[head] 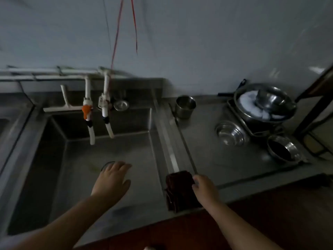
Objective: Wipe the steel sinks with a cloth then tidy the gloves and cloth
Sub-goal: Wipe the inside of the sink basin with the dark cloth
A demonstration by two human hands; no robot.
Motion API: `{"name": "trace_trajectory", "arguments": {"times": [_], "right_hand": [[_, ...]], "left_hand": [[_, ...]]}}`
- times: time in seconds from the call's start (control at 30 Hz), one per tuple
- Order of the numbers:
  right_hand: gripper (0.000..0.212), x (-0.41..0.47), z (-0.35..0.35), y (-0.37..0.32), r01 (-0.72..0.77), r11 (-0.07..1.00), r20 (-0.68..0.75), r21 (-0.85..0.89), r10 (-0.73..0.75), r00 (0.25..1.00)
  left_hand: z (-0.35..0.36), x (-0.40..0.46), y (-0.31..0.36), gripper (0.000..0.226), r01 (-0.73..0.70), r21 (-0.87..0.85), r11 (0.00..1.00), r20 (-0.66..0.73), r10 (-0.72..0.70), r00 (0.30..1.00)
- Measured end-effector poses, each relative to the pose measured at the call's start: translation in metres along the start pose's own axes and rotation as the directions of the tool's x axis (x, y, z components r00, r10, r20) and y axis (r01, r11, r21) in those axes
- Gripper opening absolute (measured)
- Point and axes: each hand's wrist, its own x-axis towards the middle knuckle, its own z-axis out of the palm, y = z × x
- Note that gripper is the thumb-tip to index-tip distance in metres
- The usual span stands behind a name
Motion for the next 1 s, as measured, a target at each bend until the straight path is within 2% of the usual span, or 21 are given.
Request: {"name": "trace_trajectory", "arguments": {"times": [0.2, 0.33, 0.57, 0.67, 0.77, 0.87, 1.0], "right_hand": [[0.033, 0.017, 0.017, 0.019, -0.095, 0.993, 0.087, 0.069, 0.089, 0.992], [0.046, 0.029, 0.025, 0.022, -0.205, 0.972, 0.141, 0.113, 0.189, 0.972], [0.029, 0.036, 0.023, 0.021, -0.330, 0.927, 0.220, 0.179, 0.289, 0.932], [0.021, 0.037, 0.021, 0.013, -0.278, 0.924, 0.180, 0.264, 0.236, 0.955], [0.015, 0.044, 0.017, -0.009, -0.152, 0.926, 0.152, 0.345, 0.104, 0.983], [0.023, 0.058, 0.014, -0.042, -0.020, 0.921, 0.150, 0.388, -0.042, 0.988], [0.022, 0.079, 0.027, -0.087, 0.038, 0.913, 0.183, 0.406, -0.122, 0.975]], "left_hand": [[0.050, 0.030, 0.022, 0.055, 0.001, -0.046, 0.999, 0.125, 0.005, 0.992], [0.077, 0.042, 0.031, 0.054, 0.014, -0.098, 0.995, 0.169, 0.003, 0.986], [0.099, 0.046, 0.037, 0.052, 0.066, -0.160, 0.985, 0.216, -0.031, 0.976], [0.100, 0.050, 0.040, 0.052, 0.069, -0.195, 0.978, 0.236, -0.022, 0.972], [0.097, 0.054, 0.038, 0.049, 0.059, -0.219, 0.974, 0.237, -0.006, 0.971], [0.093, 0.054, 0.029, 0.045, 0.064, -0.232, 0.971, 0.228, -0.009, 0.974], [0.087, 0.052, -0.004, 0.042, 0.114, -0.232, 0.966, 0.223, -0.062, 0.973]]}}
